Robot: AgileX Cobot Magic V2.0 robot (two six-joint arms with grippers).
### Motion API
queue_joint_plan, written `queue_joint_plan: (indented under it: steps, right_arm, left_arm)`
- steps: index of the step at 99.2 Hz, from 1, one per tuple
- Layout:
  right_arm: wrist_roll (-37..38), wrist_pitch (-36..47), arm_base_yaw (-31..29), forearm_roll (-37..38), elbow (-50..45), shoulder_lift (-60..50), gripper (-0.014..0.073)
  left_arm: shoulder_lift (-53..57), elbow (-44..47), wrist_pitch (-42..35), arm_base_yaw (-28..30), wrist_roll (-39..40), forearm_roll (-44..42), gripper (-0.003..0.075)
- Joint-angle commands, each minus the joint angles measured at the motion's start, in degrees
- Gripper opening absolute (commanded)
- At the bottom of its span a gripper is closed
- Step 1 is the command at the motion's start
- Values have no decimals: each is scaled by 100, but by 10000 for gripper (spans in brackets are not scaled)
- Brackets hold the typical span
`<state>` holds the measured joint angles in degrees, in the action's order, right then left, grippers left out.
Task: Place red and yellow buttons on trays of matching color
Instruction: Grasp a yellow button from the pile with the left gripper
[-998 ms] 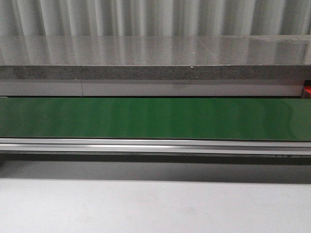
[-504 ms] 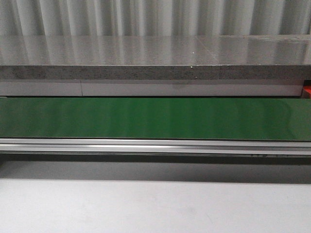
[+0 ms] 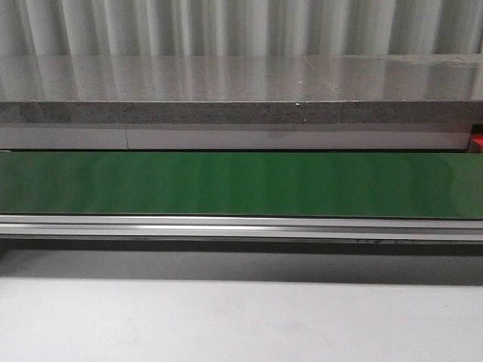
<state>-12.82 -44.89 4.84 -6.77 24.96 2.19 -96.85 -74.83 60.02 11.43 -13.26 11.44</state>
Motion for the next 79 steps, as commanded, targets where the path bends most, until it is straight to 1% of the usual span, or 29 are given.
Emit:
queue_joint_plan:
  steps: [1,11,24,37,55,66,79]
  right_arm:
    - [-1,452,3,-13,130,68,-67]
    - [-1,465,3,-13,130,68,-67]
    - [-1,465,3,-13,130,68,-67]
    - [-1,465,3,-13,130,68,-67]
    - [-1,465,3,-13,130,68,-67]
    - [-1,465,3,-13,130,68,-67]
    - [-1,465,3,-13,130,68,-67]
  left_arm:
    - [256,-264,-272,-38,-16,402,519]
    - [287,-559,-314,-38,-117,678,519]
    - [386,-1041,-305,-27,-117,655,519]
    - [431,-1374,-274,160,59,380,516]
    - [375,-1388,-221,611,563,-556,516]
    - [180,-1388,-153,871,822,-667,516]
    - [-197,-1388,-18,1057,860,-682,516]
